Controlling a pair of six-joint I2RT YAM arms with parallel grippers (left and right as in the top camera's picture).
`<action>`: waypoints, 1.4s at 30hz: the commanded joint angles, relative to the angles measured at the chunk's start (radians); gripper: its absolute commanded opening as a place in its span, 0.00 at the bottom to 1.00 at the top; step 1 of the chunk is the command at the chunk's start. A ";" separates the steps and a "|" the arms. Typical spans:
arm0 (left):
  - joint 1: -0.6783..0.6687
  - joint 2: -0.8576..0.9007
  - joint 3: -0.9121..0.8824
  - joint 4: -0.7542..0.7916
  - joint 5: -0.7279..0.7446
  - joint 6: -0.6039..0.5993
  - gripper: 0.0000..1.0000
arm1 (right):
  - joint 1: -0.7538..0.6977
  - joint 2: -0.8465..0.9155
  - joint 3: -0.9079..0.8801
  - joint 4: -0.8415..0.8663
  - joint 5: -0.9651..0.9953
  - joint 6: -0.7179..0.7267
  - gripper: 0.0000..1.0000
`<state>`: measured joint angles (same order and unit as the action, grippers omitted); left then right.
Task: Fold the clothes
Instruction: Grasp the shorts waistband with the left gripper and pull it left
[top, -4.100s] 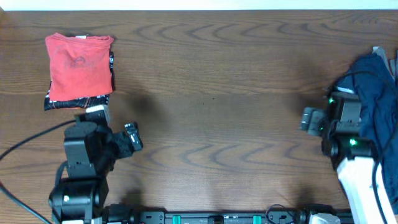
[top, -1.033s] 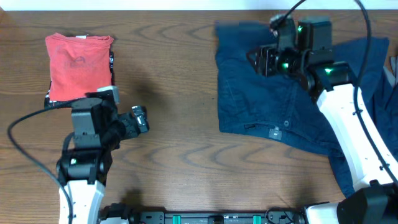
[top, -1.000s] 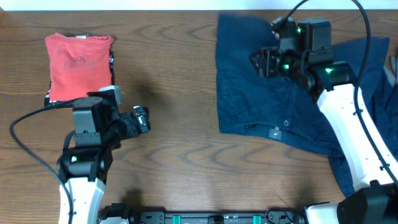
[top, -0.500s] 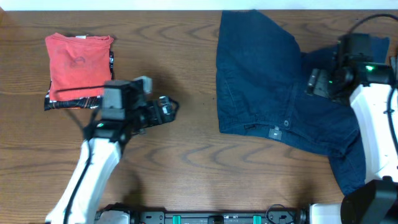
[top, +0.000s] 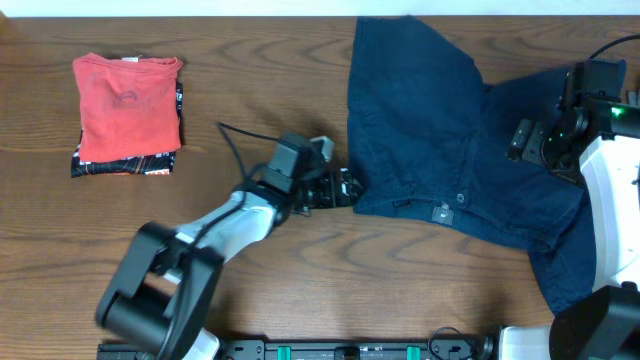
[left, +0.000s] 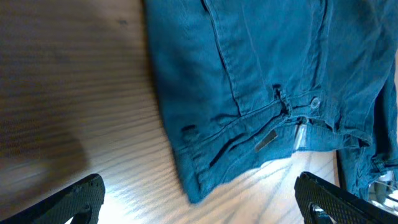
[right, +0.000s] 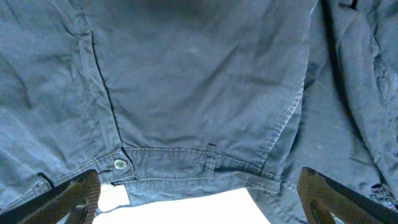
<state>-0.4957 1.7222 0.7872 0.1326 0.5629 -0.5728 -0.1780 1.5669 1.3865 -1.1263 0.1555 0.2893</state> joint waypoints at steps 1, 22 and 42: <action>-0.046 0.068 0.014 0.037 0.002 -0.074 0.99 | -0.009 -0.007 0.012 0.000 0.013 0.010 0.99; 0.262 -0.064 0.089 -0.070 -0.037 0.136 0.06 | -0.032 -0.007 0.012 -0.015 0.013 0.010 0.99; 0.589 -0.152 0.327 -1.110 -0.081 0.183 0.98 | -0.029 -0.007 0.012 -0.045 -0.317 -0.097 0.99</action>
<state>0.0944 1.5688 1.1114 -0.8371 0.5724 -0.4339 -0.2043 1.5669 1.3865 -1.1522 -0.0021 0.2481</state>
